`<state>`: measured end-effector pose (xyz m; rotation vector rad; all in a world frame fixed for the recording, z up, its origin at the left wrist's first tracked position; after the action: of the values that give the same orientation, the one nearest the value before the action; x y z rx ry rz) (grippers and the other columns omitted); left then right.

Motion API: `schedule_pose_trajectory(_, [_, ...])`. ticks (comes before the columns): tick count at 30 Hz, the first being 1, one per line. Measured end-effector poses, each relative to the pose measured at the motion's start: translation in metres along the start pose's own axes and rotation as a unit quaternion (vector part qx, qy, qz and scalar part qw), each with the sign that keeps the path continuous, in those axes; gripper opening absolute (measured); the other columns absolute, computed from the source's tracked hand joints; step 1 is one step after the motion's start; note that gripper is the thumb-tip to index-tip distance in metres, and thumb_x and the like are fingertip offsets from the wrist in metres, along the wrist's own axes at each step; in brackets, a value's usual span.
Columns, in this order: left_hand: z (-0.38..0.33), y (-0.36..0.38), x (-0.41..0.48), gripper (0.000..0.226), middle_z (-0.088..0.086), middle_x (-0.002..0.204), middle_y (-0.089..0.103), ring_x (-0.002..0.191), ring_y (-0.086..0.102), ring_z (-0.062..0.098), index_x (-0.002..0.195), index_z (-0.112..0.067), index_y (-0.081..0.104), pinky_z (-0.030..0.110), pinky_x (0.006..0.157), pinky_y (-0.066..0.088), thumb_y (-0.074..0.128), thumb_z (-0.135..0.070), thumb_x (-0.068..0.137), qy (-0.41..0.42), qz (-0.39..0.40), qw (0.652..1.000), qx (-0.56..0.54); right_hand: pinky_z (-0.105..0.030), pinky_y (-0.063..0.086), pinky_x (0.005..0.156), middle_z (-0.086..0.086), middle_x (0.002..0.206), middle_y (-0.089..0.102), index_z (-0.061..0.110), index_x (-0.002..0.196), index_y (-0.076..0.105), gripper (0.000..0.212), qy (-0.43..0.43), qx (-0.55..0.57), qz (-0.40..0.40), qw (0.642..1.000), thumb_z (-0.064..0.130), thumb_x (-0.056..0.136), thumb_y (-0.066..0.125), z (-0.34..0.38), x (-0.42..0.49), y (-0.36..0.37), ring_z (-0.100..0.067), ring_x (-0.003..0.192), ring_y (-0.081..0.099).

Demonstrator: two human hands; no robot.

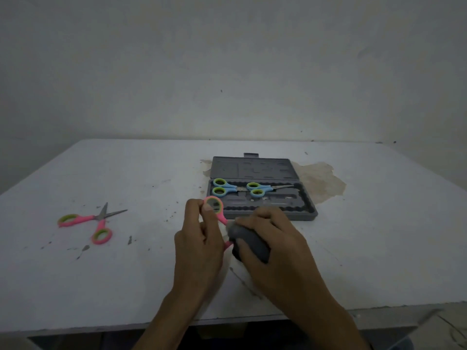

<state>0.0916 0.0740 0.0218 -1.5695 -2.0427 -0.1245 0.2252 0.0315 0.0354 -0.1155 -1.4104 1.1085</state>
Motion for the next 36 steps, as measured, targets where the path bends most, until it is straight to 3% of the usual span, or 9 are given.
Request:
schedule_pose_trajectory(3, [-0.004, -0.002, 0.005, 0.023, -0.007, 0.055, 0.048, 0.044, 0.049, 0.012, 0.092, -0.032, 0.044, 0.031, 0.042, 0.047, 0.029, -0.049, 0.091, 0.014, -0.02, 1.0, 0.004, -0.029, 0.055, 0.07, -0.003, 0.099, 0.065, 0.013, 0.107, 0.07, 0.037, 0.021, -0.002, 0.018, 1.0, 0.01, 0.072, 0.081, -0.004, -0.012, 0.02, -0.014, 0.084, 0.057])
schedule_pose_trajectory(6, [0.004, -0.005, 0.008, 0.023, -0.006, 0.057, 0.048, 0.051, 0.055, 0.006, 0.096, -0.022, 0.046, 0.017, 0.041, 0.043, 0.032, -0.04, 0.095, 0.003, -0.035, 0.999, 0.013, -0.025, 0.052, 0.068, 0.003, 0.102, 0.065, 0.023, 0.105, 0.069, 0.033, 0.026, -0.022, 0.073, 0.997, 0.017, 0.073, 0.073, -0.003, -0.024, 0.02, -0.016, 0.083, 0.06])
schedule_pose_trajectory(8, [0.008, -0.007, 0.006, 0.017, -0.002, 0.053, 0.046, 0.045, 0.05, 0.011, 0.095, -0.02, 0.046, 0.015, 0.038, 0.039, 0.035, -0.032, 0.1, -0.007, -0.029, 0.999, 0.025, -0.023, 0.051, 0.068, 0.004, 0.1, 0.065, 0.023, 0.102, 0.07, 0.031, 0.023, -0.023, 0.045, 0.998, 0.016, 0.073, 0.077, -0.001, -0.022, 0.011, -0.011, 0.084, 0.055])
schedule_pose_trajectory(11, [0.008, -0.005, 0.002, 0.021, -0.002, 0.052, 0.046, 0.043, 0.045, 0.012, 0.097, -0.018, 0.047, 0.027, 0.042, 0.045, 0.034, -0.033, 0.098, -0.027, -0.017, 0.999, 0.019, -0.025, 0.053, 0.076, -0.004, 0.101, 0.069, 0.012, 0.106, 0.072, 0.039, 0.02, -0.024, -0.033, 0.999, 0.013, 0.069, 0.085, 0.001, -0.012, 0.009, -0.009, 0.09, 0.051])
schedule_pose_trajectory(17, [0.011, -0.013, 0.01, 0.022, 0.002, 0.055, 0.047, 0.043, 0.041, 0.011, 0.093, -0.012, 0.05, 0.018, 0.042, 0.04, 0.038, -0.029, 0.101, -0.018, -0.048, 0.998, 0.025, -0.026, 0.048, 0.068, 0.009, 0.114, 0.055, 0.026, 0.111, 0.063, 0.03, 0.019, -0.034, 0.059, 0.998, 0.021, 0.081, 0.065, 0.005, -0.023, 0.021, -0.013, 0.085, 0.054])
schedule_pose_trajectory(22, [0.016, -0.008, 0.005, 0.02, -0.001, 0.052, 0.044, 0.041, 0.045, 0.009, 0.093, -0.014, 0.048, 0.017, 0.039, 0.038, 0.037, -0.028, 0.102, -0.047, -0.029, 0.998, 0.018, -0.026, 0.046, 0.075, 0.001, 0.115, 0.061, 0.02, 0.115, 0.066, 0.033, 0.032, -0.042, -0.014, 0.999, 0.023, 0.082, 0.067, 0.01, -0.015, 0.015, -0.015, 0.092, 0.054])
schedule_pose_trajectory(28, [0.011, -0.017, 0.008, 0.025, 0.004, 0.056, 0.044, 0.045, 0.043, 0.011, 0.088, -0.012, 0.047, 0.027, 0.044, 0.036, 0.035, -0.028, 0.103, -0.056, -0.062, 0.996, 0.006, -0.027, 0.043, 0.062, 0.008, 0.111, 0.055, 0.026, 0.105, 0.066, 0.034, 0.015, -0.075, 0.066, 0.995, 0.017, 0.074, 0.075, 0.01, -0.027, 0.028, -0.016, 0.078, 0.053])
schedule_pose_trajectory(33, [0.012, -0.018, 0.009, 0.02, 0.006, 0.057, 0.048, 0.045, 0.043, 0.013, 0.09, -0.014, 0.047, 0.037, 0.045, 0.04, 0.037, -0.025, 0.103, -0.054, -0.071, 0.996, 0.025, -0.031, 0.048, 0.073, 0.0, 0.117, 0.058, 0.021, 0.113, 0.066, 0.031, 0.024, -0.031, -0.046, 0.998, 0.022, 0.082, 0.071, 0.021, -0.021, 0.011, -0.02, 0.092, 0.057])
schedule_pose_trajectory(36, [0.01, -0.015, 0.005, 0.021, 0.011, 0.057, 0.05, 0.046, 0.045, 0.017, 0.088, -0.016, 0.046, 0.045, 0.045, 0.044, 0.038, -0.027, 0.103, -0.046, -0.056, 0.997, 0.017, -0.034, 0.047, 0.073, -0.001, 0.122, 0.058, 0.023, 0.118, 0.063, 0.032, -0.009, -0.057, -0.018, 0.998, 0.025, 0.086, 0.066, 0.024, -0.011, 0.022, -0.022, 0.093, 0.057])
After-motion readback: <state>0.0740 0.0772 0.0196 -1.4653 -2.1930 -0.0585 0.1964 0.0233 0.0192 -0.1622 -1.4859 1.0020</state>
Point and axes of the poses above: each hand's wrist, its own x-axis towards the middle knuckle, its own y-axis out of the palm, z = x × y, the point moved 2 cm from there along x, towards the middle knuckle
